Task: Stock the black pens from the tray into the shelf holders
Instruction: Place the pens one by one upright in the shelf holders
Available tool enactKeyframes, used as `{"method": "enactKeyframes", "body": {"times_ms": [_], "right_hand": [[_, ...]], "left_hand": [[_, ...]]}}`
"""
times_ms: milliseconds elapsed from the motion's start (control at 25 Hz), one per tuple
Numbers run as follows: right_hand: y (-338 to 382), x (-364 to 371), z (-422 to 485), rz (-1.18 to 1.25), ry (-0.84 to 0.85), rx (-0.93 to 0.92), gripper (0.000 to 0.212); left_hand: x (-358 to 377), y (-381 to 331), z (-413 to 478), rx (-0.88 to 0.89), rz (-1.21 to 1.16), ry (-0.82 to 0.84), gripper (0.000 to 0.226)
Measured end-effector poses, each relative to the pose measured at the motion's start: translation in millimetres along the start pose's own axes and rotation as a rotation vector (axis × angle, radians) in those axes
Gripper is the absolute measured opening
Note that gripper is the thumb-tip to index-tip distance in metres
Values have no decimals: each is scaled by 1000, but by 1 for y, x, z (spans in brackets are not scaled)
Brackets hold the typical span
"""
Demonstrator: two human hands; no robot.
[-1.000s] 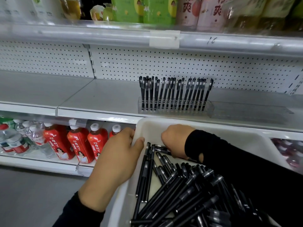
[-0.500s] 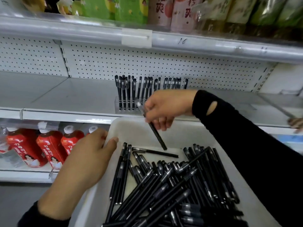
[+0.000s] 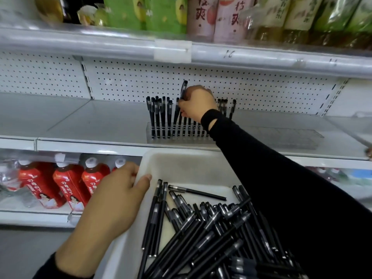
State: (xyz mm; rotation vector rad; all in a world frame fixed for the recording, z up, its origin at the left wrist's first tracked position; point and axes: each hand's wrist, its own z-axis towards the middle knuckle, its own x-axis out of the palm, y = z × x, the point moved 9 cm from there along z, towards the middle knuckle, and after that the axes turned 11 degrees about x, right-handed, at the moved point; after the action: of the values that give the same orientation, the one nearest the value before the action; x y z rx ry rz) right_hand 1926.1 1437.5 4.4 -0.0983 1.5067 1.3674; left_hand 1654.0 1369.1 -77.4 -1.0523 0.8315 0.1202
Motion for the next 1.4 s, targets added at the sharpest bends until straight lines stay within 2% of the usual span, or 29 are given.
{"method": "enactKeyframes", "body": {"times_ms": [160, 400, 640, 960, 1160, 1280, 1400], "right_hand": [[-6, 19, 9, -89, -41, -14, 19], [-5, 18, 12, -236, -81, -45, 10], [-11, 50, 16, -436, 73, -7, 21], [-11, 65, 21, -576, 134, 31, 13], [-27, 62, 13, -474, 180, 74, 19], [-16, 31, -2, -459, 94, -22, 25], [13, 8, -46, -407, 132, -174, 38]], "left_hand": [[-1, 1, 0, 8, 8, -8, 16], [0, 2, 1, 5, -28, -13, 18], [2, 3, 0, 7, -35, 2, 17], [-1, 1, 1, 13, -19, -14, 19], [0, 4, 1, 18, -34, -13, 17], [0, 4, 0, 22, -45, -15, 17], [1, 3, 0, 9, -47, -10, 15]]}}
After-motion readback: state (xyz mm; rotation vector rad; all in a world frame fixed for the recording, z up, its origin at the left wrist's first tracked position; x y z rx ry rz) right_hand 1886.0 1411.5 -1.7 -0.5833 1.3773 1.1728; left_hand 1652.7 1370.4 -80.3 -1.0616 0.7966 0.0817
